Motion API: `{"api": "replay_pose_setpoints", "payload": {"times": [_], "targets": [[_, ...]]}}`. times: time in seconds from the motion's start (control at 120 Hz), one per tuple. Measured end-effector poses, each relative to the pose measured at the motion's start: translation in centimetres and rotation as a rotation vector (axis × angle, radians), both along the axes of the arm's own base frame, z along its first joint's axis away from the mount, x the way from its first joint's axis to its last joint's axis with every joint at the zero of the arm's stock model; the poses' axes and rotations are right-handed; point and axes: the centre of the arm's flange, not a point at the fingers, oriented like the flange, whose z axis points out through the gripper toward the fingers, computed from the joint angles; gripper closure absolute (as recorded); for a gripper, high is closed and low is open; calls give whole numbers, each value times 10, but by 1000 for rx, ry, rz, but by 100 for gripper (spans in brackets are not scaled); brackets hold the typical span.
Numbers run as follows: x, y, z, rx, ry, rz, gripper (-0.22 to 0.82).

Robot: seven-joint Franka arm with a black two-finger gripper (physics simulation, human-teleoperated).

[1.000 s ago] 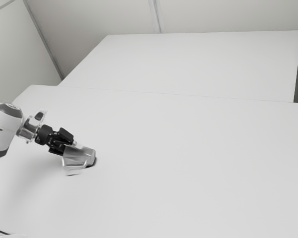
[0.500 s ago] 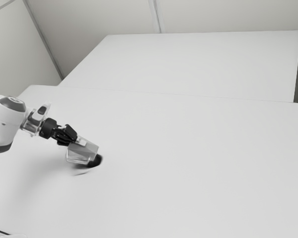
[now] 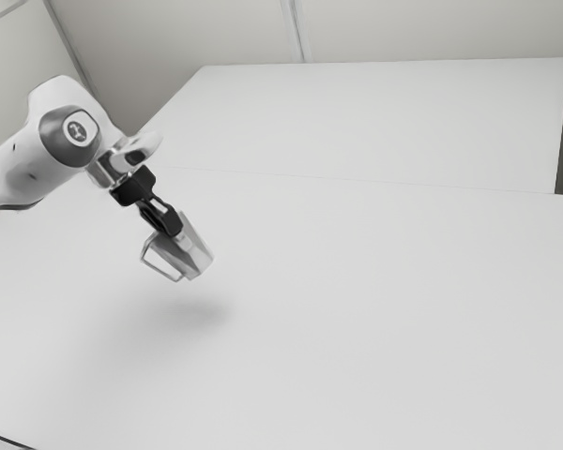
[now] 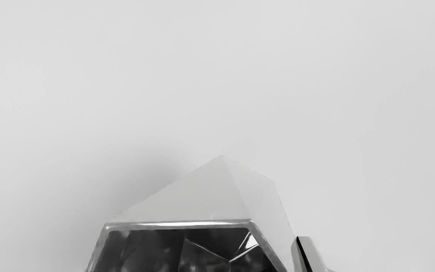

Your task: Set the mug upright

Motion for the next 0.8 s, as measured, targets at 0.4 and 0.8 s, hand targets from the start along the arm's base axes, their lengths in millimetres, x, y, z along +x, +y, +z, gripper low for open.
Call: {"api": "replay_pose_setpoints", "payload": {"times": [0.4, 0.8], "targets": [[-58, -66, 6, 392, -48, -24, 78], [-58, -61, -47, 413, -117, 162, 78]]}}
